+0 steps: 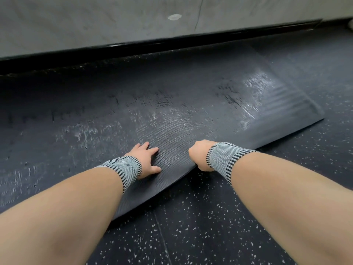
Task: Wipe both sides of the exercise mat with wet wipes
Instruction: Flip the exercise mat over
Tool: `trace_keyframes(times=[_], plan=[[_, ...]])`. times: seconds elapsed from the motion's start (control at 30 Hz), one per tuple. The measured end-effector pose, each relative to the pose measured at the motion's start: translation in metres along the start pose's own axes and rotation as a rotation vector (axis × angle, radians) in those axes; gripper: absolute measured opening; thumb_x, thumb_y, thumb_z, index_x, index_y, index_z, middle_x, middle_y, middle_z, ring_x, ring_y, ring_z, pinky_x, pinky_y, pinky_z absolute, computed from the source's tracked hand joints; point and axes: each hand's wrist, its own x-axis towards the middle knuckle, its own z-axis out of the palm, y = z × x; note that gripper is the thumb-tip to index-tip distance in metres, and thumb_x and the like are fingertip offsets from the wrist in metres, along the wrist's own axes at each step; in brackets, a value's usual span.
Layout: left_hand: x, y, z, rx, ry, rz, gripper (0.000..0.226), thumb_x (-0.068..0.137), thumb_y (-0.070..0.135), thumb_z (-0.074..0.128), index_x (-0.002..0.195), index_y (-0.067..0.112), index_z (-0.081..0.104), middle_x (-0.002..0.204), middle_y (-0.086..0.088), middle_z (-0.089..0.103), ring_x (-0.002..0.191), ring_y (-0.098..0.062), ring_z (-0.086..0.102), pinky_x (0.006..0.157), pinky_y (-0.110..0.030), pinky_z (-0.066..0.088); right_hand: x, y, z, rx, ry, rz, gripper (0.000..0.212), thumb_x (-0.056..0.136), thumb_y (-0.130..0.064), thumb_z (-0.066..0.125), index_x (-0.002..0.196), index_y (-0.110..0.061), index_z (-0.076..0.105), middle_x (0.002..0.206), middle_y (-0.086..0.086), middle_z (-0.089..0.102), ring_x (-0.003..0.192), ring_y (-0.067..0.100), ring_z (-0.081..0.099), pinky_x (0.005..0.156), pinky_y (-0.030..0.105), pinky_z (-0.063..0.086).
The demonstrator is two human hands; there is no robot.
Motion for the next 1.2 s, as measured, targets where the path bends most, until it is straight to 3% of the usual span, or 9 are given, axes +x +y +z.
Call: trace_keyframes(times=[0.17,0.2,0.27,0.4,0.53,0.87,1.0,1.13,1.2], plan=[[-0.003,-0.001,0.0,0.022,0.003,0.013,0.087,0.089,0.06,0.056,0.156,0.034,0.008,0.165,0.001,0.0,0.151,-0.028,0.001,0.12,-0.051,0.02,-0.003,-0.002,0.003,0.014,-0.073,-0.002,0.005,0.089,-0.008,0.055,0.085,-0.01,0.051,0.073,0.006,0.051,0.072,0.024,0.054,0.064,0.029,0.047],[-0.002,-0.002,-0.001,0.029,0.01,0.016,0.086,0.09,0.059,0.056,0.156,0.033,0.007,0.165,0.001,-0.001,0.151,-0.027,0.001,0.12,-0.051,0.021,-0.002,-0.003,0.006,0.009,-0.112,-0.005,0.002,0.088,-0.009,0.055,0.088,-0.009,0.054,0.081,0.005,0.056,0.076,0.024,0.057,0.068,0.029,0.05],[-0.003,-0.003,-0.002,0.04,0.019,0.013,0.083,0.092,0.056,0.054,0.157,0.032,0.006,0.165,0.002,-0.002,0.151,-0.027,0.0,0.119,-0.051,0.022,0.002,-0.002,0.015,0.017,-0.159,0.003,0.021,0.086,-0.013,0.057,0.106,-0.009,0.059,0.102,0.004,0.064,0.09,0.025,0.062,0.08,0.034,0.054],[-0.008,-0.011,-0.006,0.07,0.037,-0.021,0.08,0.095,0.051,0.052,0.157,0.031,0.005,0.165,0.001,-0.005,0.151,-0.028,-0.003,0.119,-0.052,0.023,0.016,-0.011,0.008,0.064,-0.04,-0.011,0.049,0.086,-0.012,0.057,0.133,-0.02,0.046,0.129,0.003,0.05,0.111,0.027,0.056,0.088,0.04,0.052],[-0.021,-0.036,-0.007,0.032,0.044,-0.108,0.083,0.095,0.049,0.055,0.157,0.03,0.004,0.165,-0.002,-0.008,0.151,-0.029,-0.003,0.118,-0.053,0.023,0.041,-0.042,-0.014,0.078,0.109,-0.059,0.055,0.084,-0.02,0.062,0.134,-0.022,0.039,0.136,0.004,0.035,0.116,0.028,0.049,0.09,0.044,0.05],[-0.178,-0.222,0.01,0.093,-0.016,-0.483,0.085,0.094,0.048,0.057,0.157,0.029,0.001,0.165,-0.001,-0.007,0.151,-0.026,0.0,0.117,-0.05,0.027,0.08,-0.226,-0.14,-0.166,0.389,-0.565,0.07,0.085,-0.029,0.063,0.144,-0.02,0.026,0.153,0.003,0.016,0.128,0.029,0.038,0.1,0.044,0.043],[-0.246,-0.292,0.017,0.002,-0.011,-0.682,0.085,0.095,0.048,0.057,0.157,0.028,0.002,0.165,-0.004,-0.005,0.151,-0.028,0.008,0.117,-0.049,0.029,0.078,-0.3,-0.185,-0.218,0.426,-0.665,0.066,0.086,-0.028,0.062,0.142,-0.019,0.029,0.147,0.005,0.024,0.123,0.029,0.042,0.094,0.042,0.047],[-0.278,-0.335,0.056,-0.286,0.091,-1.007,0.079,0.093,0.041,0.061,0.156,0.022,0.016,0.16,-0.01,0.024,0.138,-0.03,0.039,0.11,-0.041,0.04,0.065,-0.38,-0.194,-0.127,0.428,-0.733,0.057,0.087,-0.029,0.062,0.137,-0.019,0.035,0.136,0.007,0.034,0.119,0.029,0.045,0.092,0.043,0.047],[-0.281,-0.346,0.082,-0.36,0.059,-1.021,0.067,0.097,0.033,0.057,0.154,0.016,0.026,0.155,-0.01,0.036,0.133,-0.029,0.046,0.104,-0.036,0.041,0.062,-0.415,-0.184,-0.071,0.402,-0.755,0.055,0.087,-0.029,0.062,0.135,-0.019,0.038,0.131,0.008,0.037,0.117,0.029,0.046,0.093,0.043,0.047]])
